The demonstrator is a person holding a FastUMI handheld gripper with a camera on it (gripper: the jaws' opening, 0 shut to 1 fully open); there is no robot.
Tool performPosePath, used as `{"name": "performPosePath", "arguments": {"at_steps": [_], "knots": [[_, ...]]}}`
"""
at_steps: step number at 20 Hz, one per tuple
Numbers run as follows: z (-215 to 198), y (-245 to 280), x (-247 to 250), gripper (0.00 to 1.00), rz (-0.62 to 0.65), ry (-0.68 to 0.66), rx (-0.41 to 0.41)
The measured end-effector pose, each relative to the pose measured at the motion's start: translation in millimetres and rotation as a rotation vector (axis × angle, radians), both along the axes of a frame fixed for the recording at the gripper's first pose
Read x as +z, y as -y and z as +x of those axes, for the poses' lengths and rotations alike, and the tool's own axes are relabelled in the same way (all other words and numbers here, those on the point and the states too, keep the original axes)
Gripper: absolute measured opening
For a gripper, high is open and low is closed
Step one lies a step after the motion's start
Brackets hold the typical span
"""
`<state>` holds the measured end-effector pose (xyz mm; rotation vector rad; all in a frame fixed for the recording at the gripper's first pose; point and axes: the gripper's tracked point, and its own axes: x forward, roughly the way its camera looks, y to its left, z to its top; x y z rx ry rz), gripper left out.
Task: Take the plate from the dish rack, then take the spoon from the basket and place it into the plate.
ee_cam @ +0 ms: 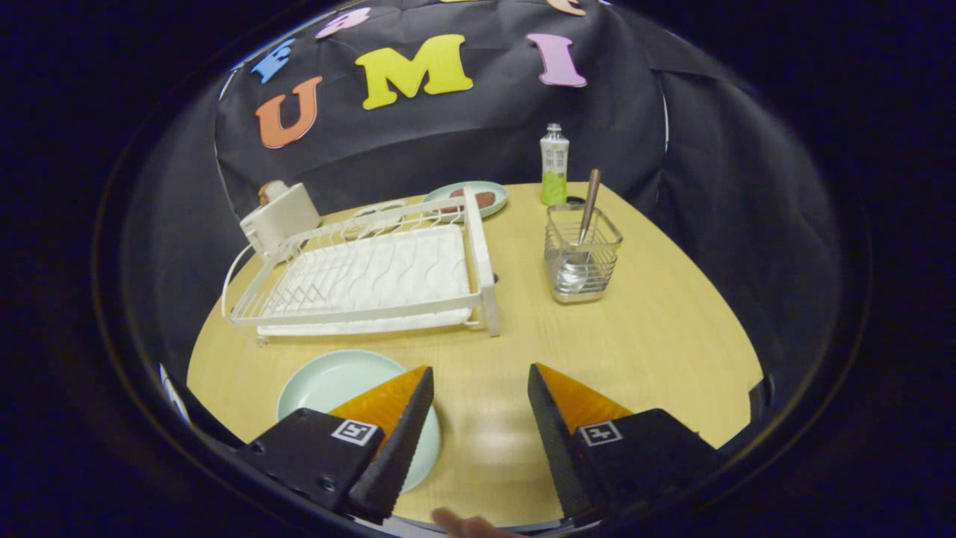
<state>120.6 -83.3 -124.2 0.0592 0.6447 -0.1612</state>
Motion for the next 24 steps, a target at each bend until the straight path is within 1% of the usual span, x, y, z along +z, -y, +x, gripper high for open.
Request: {"name": "performPosePath", "arguments": {"at_steps": [1,2,5,6,9,13,14,15,19,23,24], "knots": [[5,11,4,0.93,-0.018,0.025,-0.017],[9,17,7,0.98,-0.022,0.040,-0.021],[32,40,20,0.99,-0.008,0.110,-0.041],[43,46,23,0.99,-0.001,0.130,-0.036],[84,72,28,0.99,0.022,0.179,-0.028],[141,124,43,0.99,0.033,0.215,-0.076],[155,133,49,0.99,0.037,0.236,-0.071],[167,139,53,0.98,0.041,0.248,-0.057],[208,145,47,0.96,0.062,0.216,0.017],[230,154,41,0.92,0.056,0.195,0.020],[233,155,42,0.81,0.059,0.205,0.023]]}}
